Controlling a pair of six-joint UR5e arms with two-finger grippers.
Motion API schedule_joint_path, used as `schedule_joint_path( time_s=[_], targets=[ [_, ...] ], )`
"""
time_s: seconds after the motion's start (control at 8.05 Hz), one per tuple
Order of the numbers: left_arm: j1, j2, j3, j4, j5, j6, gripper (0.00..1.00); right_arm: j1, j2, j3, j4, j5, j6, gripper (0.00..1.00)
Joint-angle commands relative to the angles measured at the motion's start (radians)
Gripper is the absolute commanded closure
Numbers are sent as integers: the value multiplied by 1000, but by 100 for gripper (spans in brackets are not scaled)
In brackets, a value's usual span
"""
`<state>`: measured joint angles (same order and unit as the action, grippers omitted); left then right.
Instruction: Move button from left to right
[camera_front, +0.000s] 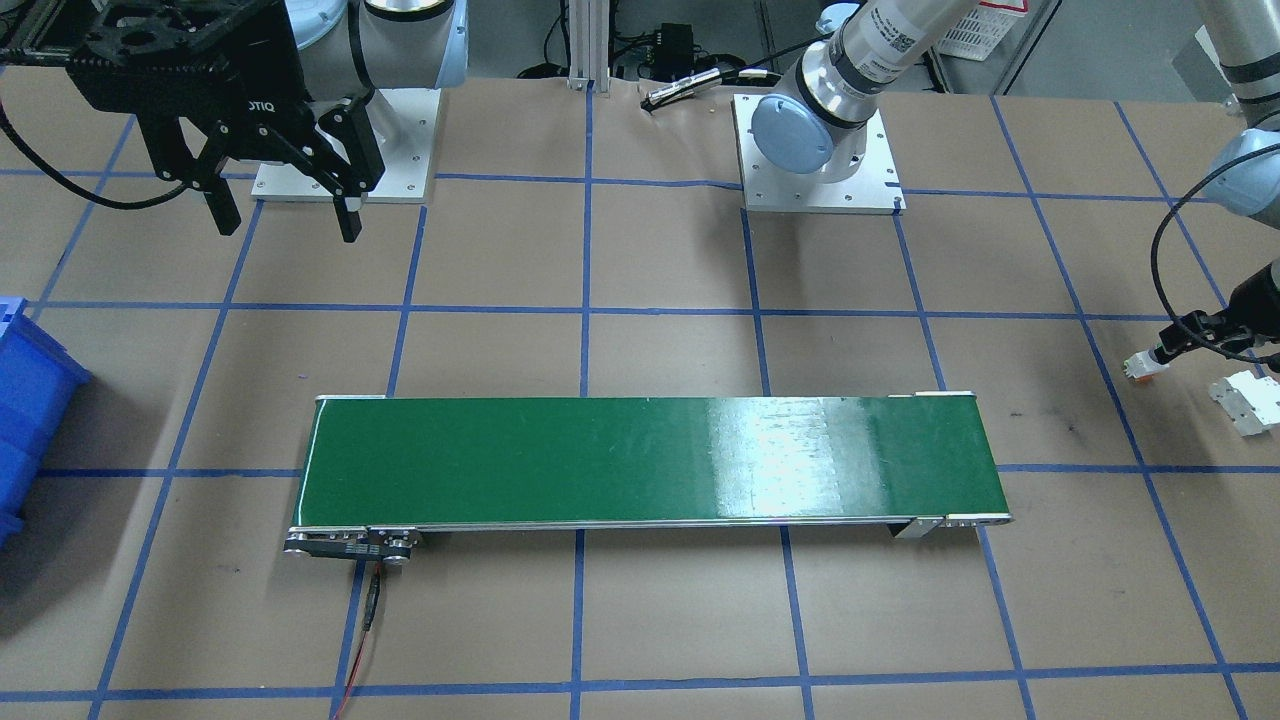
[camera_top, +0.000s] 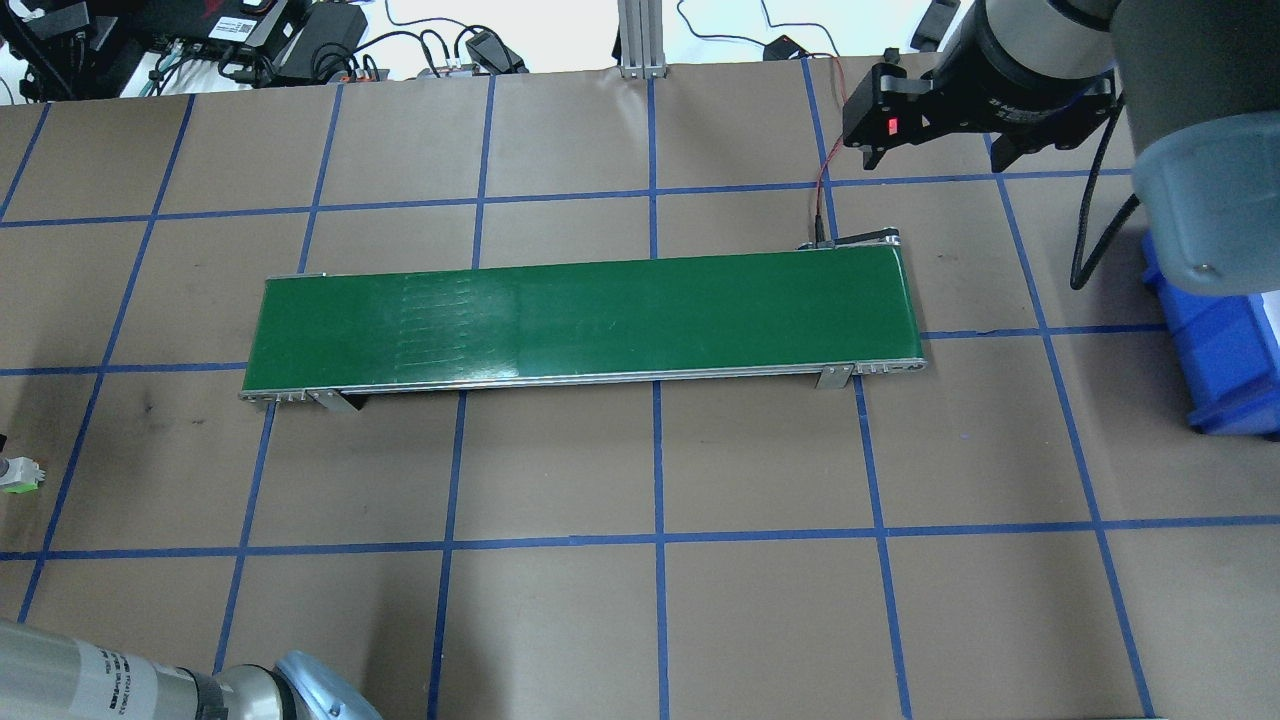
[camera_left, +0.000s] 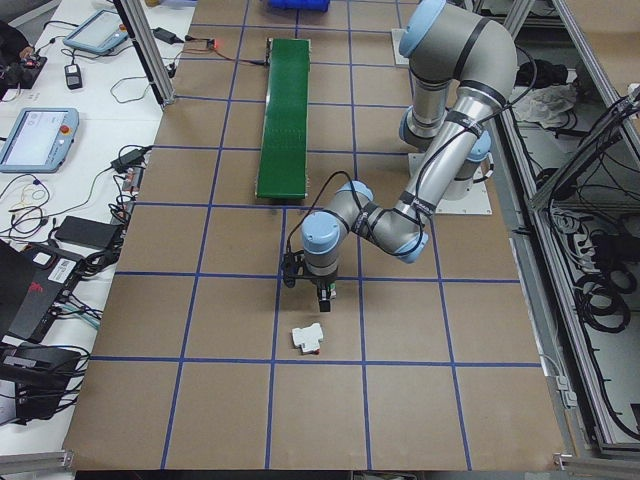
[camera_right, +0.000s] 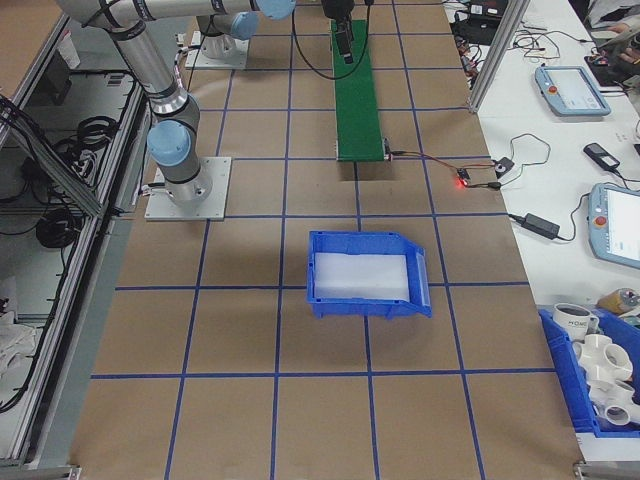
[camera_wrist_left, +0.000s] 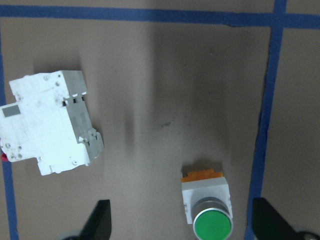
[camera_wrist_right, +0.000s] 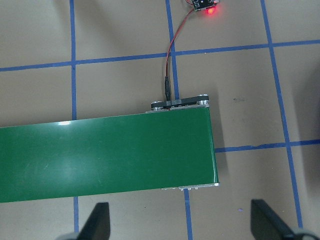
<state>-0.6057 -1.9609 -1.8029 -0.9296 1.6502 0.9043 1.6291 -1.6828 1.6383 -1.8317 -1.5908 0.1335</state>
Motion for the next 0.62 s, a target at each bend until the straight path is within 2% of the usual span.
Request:
schedule_joint_path(
  time_s=[0.0, 0.12, 0.25, 0.5],
  targets=[
    [0, -12, -7, 0, -18, -5, 0, 0, 0, 0, 0, 0, 0, 0],
    [0, -33, -7, 8, -23, -4, 0, 0, 0, 0, 0, 0, 0, 0],
    [1, -54, -7, 9, -58, -4, 0, 0, 0, 0, 0, 0, 0, 0],
    [3, -67, -9, 9, -61, -4, 0, 0, 0, 0, 0, 0, 0, 0]
  ],
)
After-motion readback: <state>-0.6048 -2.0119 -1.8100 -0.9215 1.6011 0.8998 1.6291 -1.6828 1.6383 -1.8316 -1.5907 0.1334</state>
